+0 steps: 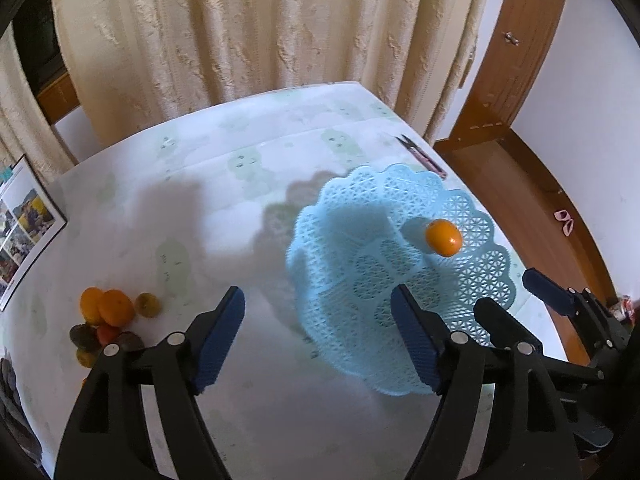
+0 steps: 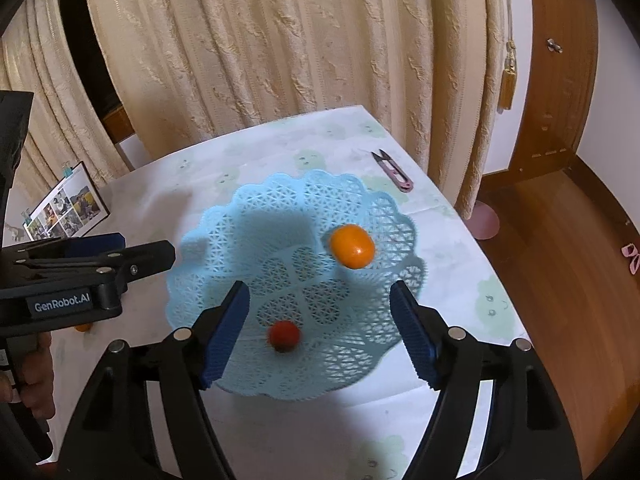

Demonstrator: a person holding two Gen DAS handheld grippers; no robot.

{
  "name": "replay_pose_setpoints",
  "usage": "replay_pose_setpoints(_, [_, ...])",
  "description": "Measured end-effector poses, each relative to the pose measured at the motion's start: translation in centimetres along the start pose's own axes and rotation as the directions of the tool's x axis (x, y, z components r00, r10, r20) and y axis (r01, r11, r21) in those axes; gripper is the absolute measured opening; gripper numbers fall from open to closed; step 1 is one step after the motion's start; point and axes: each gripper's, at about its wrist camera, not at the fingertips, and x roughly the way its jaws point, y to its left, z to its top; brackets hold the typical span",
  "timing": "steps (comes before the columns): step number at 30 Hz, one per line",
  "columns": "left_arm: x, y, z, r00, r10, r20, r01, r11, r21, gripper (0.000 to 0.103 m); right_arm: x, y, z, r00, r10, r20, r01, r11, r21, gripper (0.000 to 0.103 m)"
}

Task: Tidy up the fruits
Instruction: 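Lower both held fruits into the blue basket and open both grippers, then move both grippers back to the fruit pile and grasp an orange with the left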

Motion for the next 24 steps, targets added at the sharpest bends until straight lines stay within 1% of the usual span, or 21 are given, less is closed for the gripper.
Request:
replay_pose_setpoints(9, [-1.4,3.5,-1.2,0.999,0.049,-0.002,-0.049,0.998,-0.033,0.076,0.4,3.9,0.6,0.999,0.044,0.002,-0.044,0.998,-0.046,0.074])
replay_pose_setpoints(12, [-2.0,5.0,-1.7,0.998,0.065,0.0,-0.065,0.997,-0.051,0.076,0.6,5.6,0.9,0.998,0.064,0.004,-0.064,0.996,-0.068,0.08])
replay_pose_setpoints(14, [-2.4,6.1,-2.1,0.997,0.077,-0.001,-0.077,0.995,-0.063,0.076,0.8,7.0,1.0,0.997,0.08,0.003,-0.079,0.993,-0.085,0.081])
replay_pose_setpoints(24, [-3.6,11.8,-4.2,0.989,0.147,-0.022,-0.149,0.979,-0.136,0.076,2.5,13.2,0.9,0.989,0.145,-0.039,-0.149,0.975,-0.163,0.081])
